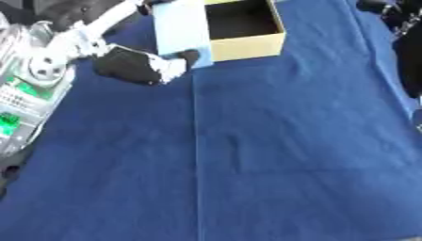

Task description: Pick up objects on the table and place them in the box.

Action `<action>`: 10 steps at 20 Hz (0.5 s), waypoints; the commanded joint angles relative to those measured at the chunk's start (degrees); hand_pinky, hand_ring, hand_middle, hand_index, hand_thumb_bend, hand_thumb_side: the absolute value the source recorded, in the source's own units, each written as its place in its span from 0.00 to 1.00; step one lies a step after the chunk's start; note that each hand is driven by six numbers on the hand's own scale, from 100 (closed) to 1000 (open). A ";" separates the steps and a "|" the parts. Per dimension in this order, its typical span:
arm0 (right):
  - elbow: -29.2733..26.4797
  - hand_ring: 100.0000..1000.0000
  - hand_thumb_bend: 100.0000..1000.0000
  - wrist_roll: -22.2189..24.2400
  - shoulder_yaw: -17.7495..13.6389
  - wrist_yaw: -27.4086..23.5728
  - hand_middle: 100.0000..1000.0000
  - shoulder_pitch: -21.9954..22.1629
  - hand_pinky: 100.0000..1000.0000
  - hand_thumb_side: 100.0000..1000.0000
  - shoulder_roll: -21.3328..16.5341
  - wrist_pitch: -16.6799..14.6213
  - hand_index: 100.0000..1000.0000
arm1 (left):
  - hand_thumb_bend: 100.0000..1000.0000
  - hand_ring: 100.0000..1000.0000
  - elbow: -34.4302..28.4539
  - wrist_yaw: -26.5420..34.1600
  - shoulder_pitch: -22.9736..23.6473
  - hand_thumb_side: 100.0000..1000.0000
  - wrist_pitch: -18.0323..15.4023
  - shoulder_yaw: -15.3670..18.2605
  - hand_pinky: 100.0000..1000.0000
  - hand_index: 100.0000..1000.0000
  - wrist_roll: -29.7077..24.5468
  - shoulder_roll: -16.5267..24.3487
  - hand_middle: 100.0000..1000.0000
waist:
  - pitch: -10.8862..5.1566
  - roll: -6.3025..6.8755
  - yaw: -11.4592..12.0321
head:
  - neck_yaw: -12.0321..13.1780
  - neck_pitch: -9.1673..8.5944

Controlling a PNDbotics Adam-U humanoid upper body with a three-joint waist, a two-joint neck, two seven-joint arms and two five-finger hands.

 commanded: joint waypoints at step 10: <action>-0.96 0.75 0.00 1.31 0.17 -0.39 0.64 -2.64 0.73 0.99 -3.07 -0.87 0.84 | 0.00 0.66 12.95 8.58 -7.19 0.52 -11.78 9.60 0.68 0.62 7.99 4.34 0.42 | 1.46 1.61 -3.17 | 4.02 -3.17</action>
